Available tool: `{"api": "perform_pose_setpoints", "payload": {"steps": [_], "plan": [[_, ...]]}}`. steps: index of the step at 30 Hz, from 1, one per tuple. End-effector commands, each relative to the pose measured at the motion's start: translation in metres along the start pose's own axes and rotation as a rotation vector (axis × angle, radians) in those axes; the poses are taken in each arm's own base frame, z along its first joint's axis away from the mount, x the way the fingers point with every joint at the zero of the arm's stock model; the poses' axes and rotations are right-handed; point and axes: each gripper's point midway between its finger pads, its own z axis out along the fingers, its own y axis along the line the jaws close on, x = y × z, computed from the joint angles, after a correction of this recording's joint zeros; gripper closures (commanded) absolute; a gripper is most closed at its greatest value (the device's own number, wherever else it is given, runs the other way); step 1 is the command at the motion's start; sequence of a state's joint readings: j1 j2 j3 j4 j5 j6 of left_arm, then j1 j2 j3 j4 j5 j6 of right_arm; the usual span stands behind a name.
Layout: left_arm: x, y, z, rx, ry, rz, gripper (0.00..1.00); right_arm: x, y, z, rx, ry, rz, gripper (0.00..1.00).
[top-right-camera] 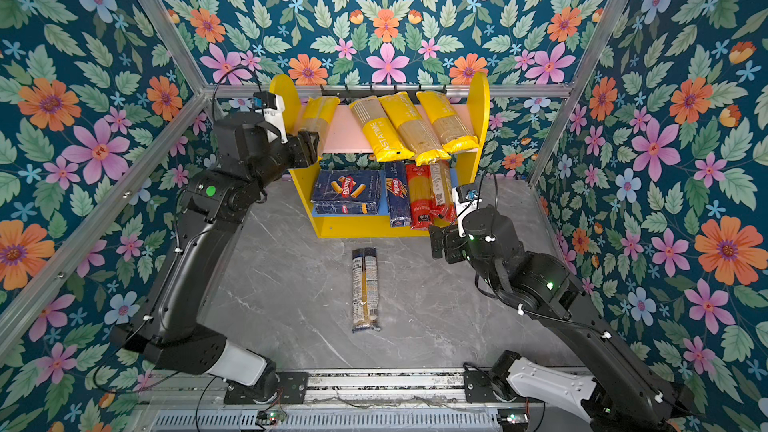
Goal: Place and organize the pasta boxes and bags onto the shelf
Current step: 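Lower the upright pack onto the pink shelf beside the PASTATIME packs, then open and withdraw the left gripper while the right gripper lowers toward the ankara pack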
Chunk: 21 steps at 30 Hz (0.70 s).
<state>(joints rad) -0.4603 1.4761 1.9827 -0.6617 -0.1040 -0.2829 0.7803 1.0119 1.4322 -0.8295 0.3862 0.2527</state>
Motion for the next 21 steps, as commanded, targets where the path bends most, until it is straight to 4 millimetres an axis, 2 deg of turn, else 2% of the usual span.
{"api": "perform_pose_setpoints", "payload": {"steps": [1, 10, 15, 18, 21], "plan": [[0.009, -0.001, -0.016, 0.002, -0.017, -0.025, 0.34, 0.008, 0.015, 0.006, -0.068, 0.027, 0.056, 0.01], [0.085, 0.032, -0.062, -0.064, 0.069, -0.047, 0.32, 0.045, 0.039, 0.027, -0.070, 0.113, 0.065, 0.01], [0.126, 0.048, -0.081, -0.077, 0.114, -0.063, 0.32, 0.074, 0.058, 0.046, -0.054, 0.173, 0.049, 0.01], [0.143, 0.057, -0.087, -0.095, 0.142, -0.056, 0.32, 0.064, 0.071, 0.046, -0.066, 0.154, 0.030, 0.01], [0.148, 0.057, -0.091, -0.085, 0.147, -0.046, 0.32, 0.031, 0.079, 0.041, -0.073, 0.100, 0.002, 0.01]]}}
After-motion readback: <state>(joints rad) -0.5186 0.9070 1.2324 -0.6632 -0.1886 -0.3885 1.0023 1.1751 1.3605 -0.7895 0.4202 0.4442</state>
